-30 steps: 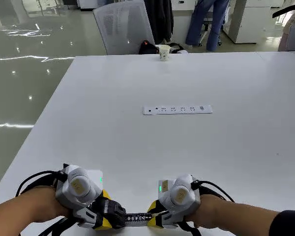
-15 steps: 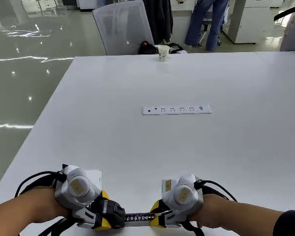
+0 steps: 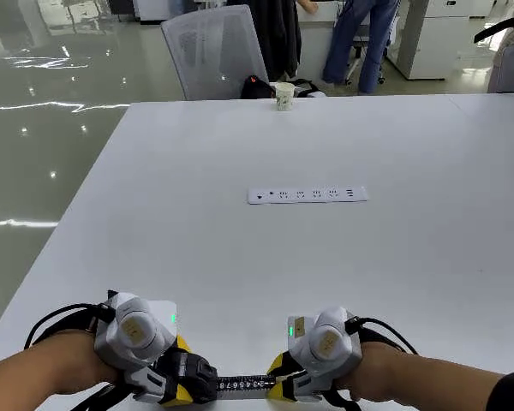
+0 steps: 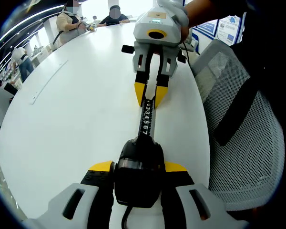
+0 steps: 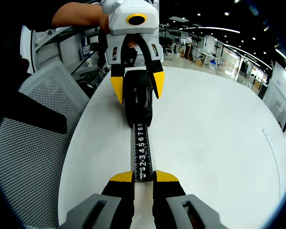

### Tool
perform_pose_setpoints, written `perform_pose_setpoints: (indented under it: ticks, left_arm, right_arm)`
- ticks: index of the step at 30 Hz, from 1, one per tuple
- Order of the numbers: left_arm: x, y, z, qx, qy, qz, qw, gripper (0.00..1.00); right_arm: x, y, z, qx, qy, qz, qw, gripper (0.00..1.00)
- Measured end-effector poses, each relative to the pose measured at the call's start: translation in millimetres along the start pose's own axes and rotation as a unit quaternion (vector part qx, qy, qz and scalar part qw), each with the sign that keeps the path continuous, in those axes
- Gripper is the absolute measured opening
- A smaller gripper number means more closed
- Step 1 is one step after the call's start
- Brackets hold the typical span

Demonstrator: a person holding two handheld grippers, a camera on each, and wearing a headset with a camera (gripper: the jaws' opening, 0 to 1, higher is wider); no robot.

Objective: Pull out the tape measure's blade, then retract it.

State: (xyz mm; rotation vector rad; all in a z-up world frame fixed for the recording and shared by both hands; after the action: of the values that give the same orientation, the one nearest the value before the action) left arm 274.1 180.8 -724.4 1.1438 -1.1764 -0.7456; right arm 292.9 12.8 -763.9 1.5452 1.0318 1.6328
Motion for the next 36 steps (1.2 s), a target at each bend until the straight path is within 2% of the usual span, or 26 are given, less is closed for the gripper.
perform_pose_setpoints:
  ticks: [36]
  left_arm:
    - [-0.3, 0.5, -0.1, 0.001, 0.005, 0.003, 1.0000, 0.32]
  right_arm:
    - [-16.9, 11.9, 1.5, 0.003, -0.011, 0.000, 0.9999, 0.10]
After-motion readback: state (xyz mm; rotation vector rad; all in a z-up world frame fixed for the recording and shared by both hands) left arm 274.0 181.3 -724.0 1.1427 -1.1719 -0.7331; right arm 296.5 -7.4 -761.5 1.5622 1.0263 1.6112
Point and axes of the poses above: the centre of the closed fingertips' face, and the gripper's own axes: y roughly backward along the fingers, z roughly to its right, x roughly out of its top, the point moved 6 cm from there along y, roughly backward along the fingers, and after that the axes turned 13 degrees about -z, right-handed, at the moved point
